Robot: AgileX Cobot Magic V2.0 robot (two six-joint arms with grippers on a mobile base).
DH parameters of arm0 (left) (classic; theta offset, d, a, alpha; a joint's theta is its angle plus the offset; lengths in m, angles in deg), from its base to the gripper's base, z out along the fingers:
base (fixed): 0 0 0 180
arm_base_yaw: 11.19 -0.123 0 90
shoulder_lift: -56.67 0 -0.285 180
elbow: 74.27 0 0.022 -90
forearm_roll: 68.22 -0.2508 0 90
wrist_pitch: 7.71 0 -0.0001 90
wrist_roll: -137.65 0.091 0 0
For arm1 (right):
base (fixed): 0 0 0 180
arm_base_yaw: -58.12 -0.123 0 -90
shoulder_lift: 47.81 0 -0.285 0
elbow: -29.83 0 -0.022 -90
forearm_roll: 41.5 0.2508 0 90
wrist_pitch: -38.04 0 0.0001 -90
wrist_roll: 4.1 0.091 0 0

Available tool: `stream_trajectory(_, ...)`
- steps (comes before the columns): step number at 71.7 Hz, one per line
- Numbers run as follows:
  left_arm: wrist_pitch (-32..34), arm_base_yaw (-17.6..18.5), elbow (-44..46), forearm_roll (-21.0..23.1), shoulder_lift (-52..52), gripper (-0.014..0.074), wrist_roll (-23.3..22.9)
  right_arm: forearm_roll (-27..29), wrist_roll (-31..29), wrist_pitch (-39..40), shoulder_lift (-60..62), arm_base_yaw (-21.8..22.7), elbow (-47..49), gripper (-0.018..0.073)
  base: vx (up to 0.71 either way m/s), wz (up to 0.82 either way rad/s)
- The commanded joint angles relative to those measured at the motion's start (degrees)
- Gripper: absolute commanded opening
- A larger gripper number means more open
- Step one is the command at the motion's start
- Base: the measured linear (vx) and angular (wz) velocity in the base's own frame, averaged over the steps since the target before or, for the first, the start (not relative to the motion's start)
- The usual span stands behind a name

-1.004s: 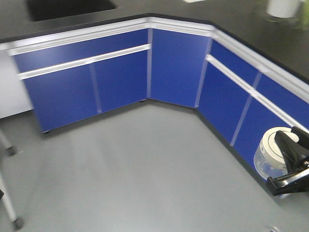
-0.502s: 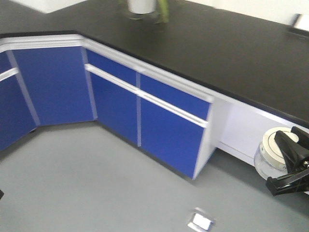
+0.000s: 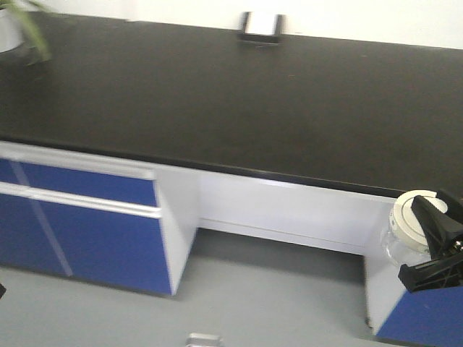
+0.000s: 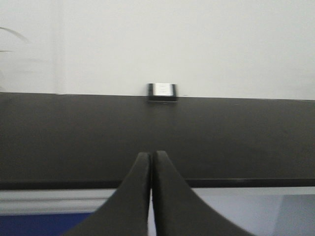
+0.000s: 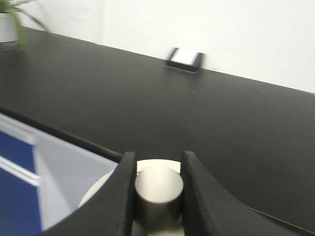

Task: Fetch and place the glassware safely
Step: 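Drive up to the black bench top with the jar in the right gripper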

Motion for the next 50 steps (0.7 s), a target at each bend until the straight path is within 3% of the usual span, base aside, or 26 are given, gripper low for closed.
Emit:
stream_trajectory(1, 3.1, 0.3, 1.5, 1.4, 0.1, -0.0007, -0.6, -0.1, -0.1, 6.1, 0.1, 0.1, 1.6, -0.0003, 0.21, -0.8)
stream_trajectory(24, 3.1, 0.3, 1.5, 1.4, 0.1, -0.0007, -0.6, -0.1, -0.1, 6.1, 0.1, 0.1, 1.6, -0.0003, 0.19, -0.65)
stream_trajectory(50, 3.1, 0.3, 1.5, 1.4, 0.1, -0.0007, -0.6, -0.1, -0.1, 6.1, 0.1, 0.1, 1.6, -0.0003, 0.12, -0.16)
